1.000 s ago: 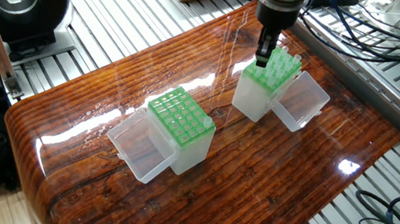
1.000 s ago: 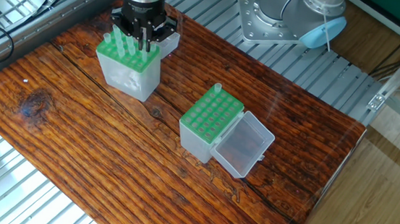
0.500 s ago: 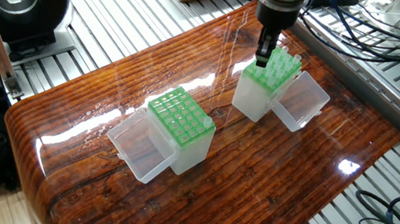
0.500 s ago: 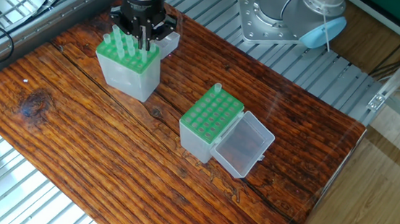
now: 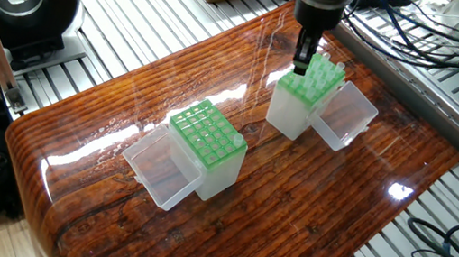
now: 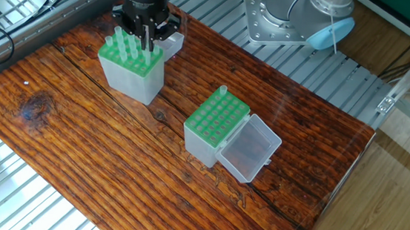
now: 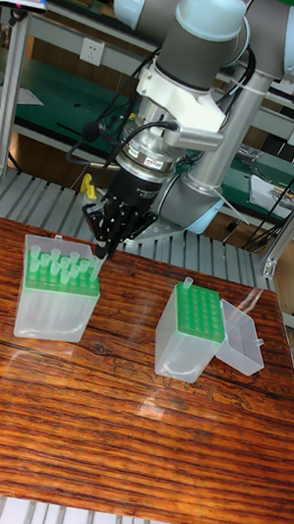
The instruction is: Transfer all large pipette tips from one holder to another
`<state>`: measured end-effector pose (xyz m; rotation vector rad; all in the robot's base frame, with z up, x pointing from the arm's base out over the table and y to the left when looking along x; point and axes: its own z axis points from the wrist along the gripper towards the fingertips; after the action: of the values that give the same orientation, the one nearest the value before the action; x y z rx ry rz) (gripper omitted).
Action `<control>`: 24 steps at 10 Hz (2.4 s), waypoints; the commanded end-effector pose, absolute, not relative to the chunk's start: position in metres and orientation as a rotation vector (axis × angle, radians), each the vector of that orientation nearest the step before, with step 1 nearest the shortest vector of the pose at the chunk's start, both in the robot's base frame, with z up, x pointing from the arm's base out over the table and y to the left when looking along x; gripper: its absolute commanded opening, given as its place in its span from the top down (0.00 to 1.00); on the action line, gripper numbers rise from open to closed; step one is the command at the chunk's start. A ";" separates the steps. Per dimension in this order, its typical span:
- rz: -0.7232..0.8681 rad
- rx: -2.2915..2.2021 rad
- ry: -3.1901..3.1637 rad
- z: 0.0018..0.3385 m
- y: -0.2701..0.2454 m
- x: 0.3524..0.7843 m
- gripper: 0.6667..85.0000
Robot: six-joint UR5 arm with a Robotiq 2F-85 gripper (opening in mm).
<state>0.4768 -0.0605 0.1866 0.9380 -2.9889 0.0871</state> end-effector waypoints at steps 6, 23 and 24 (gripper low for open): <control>0.045 0.924 -3.014 0.192 -0.057 0.481 0.84; 0.041 0.921 -2.976 0.219 -0.060 0.474 0.85; 0.045 0.920 -2.973 0.220 -0.061 0.475 0.85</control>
<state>0.4731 -0.0627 0.2153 0.9239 -2.9725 0.0572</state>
